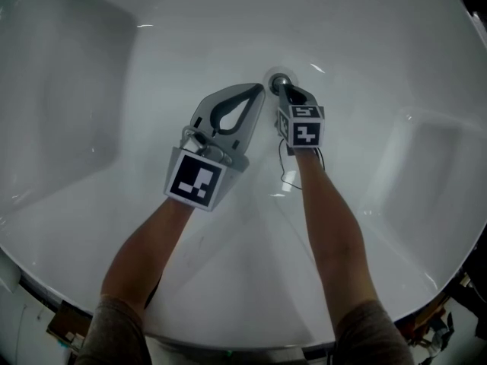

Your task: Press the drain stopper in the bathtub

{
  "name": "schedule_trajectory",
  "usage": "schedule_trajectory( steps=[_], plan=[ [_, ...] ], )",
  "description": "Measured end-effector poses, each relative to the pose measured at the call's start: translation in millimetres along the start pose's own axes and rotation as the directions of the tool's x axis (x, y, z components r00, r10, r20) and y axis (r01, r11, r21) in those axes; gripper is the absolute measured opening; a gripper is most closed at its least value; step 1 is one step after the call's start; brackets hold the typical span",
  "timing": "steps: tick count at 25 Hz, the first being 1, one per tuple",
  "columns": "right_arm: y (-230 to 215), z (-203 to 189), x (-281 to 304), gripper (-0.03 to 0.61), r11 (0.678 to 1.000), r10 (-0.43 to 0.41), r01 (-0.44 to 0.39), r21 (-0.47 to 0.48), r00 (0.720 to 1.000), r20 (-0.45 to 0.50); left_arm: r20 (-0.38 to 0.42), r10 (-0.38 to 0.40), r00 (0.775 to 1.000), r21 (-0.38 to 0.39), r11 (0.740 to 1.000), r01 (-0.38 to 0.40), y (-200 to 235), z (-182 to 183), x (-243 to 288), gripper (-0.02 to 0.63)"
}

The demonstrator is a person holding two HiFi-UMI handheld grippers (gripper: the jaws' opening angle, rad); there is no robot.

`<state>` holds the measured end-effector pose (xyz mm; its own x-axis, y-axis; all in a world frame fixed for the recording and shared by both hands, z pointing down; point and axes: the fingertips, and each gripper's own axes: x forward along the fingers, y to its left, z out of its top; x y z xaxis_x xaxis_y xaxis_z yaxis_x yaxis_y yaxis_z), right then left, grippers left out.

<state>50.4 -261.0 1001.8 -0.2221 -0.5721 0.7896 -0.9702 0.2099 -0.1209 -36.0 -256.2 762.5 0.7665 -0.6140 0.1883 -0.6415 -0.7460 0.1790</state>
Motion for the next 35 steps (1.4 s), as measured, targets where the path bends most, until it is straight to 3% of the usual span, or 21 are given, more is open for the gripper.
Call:
schedule_trajectory(
  steps=[12, 35],
  plan=[
    [37, 78, -103, 0.003, 1.000, 0.007, -0.008, 0.016, 0.995, 0.100, 0.017, -0.011, 1.000, 0.032, 0.999, 0.011, -26, 101, -32, 0.002],
    [84, 234, -357, 0.003, 0.999, 0.029, -0.039, 0.030, 0.959, 0.281, 0.048, 0.082, 0.996, 0.014, 0.996, -0.083, -99, 313, -97, 0.002]
  ],
)
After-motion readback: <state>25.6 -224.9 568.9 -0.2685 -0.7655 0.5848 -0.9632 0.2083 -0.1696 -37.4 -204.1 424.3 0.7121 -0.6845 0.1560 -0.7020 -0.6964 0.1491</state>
